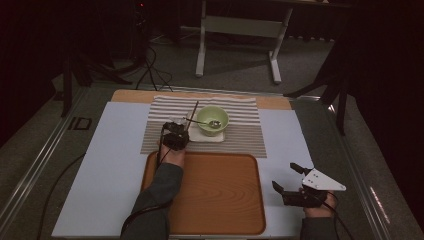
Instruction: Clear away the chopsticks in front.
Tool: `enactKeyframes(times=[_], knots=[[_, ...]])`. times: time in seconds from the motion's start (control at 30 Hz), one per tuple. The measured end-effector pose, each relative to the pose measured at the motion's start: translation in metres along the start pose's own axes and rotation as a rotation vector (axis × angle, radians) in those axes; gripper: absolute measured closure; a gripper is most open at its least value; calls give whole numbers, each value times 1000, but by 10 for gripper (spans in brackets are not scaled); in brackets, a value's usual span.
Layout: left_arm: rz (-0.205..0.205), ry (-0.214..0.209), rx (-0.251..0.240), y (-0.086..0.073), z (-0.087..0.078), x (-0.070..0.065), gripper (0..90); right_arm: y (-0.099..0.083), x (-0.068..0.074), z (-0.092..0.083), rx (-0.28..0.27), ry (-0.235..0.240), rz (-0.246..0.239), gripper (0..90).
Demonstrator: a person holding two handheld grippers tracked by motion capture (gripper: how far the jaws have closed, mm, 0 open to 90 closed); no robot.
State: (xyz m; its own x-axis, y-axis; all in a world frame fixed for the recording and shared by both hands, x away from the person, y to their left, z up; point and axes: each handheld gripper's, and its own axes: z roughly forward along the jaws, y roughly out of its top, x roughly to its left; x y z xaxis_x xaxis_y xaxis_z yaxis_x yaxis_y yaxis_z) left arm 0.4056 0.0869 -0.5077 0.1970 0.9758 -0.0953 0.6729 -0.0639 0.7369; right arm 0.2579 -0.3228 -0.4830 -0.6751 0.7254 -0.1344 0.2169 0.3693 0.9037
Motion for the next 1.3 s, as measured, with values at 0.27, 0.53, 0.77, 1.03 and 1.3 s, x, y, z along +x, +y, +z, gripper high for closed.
enactKeyframes(times=[0.27,0.53,0.77,1.03,1.3], knots=[[-24,22,-27,0,-20,14,857,0,0,0,-1,-1,0,106],[-22,61,-50,4,-43,23,856,0,0,0,-1,-2,0,106],[-20,78,-72,0,-58,26,856,0,1,0,-1,0,1,106],[-22,107,-98,-6,-74,30,856,0,1,1,2,3,-1,106],[-31,108,-118,-13,-87,29,856,0,1,1,1,4,-3,106]])
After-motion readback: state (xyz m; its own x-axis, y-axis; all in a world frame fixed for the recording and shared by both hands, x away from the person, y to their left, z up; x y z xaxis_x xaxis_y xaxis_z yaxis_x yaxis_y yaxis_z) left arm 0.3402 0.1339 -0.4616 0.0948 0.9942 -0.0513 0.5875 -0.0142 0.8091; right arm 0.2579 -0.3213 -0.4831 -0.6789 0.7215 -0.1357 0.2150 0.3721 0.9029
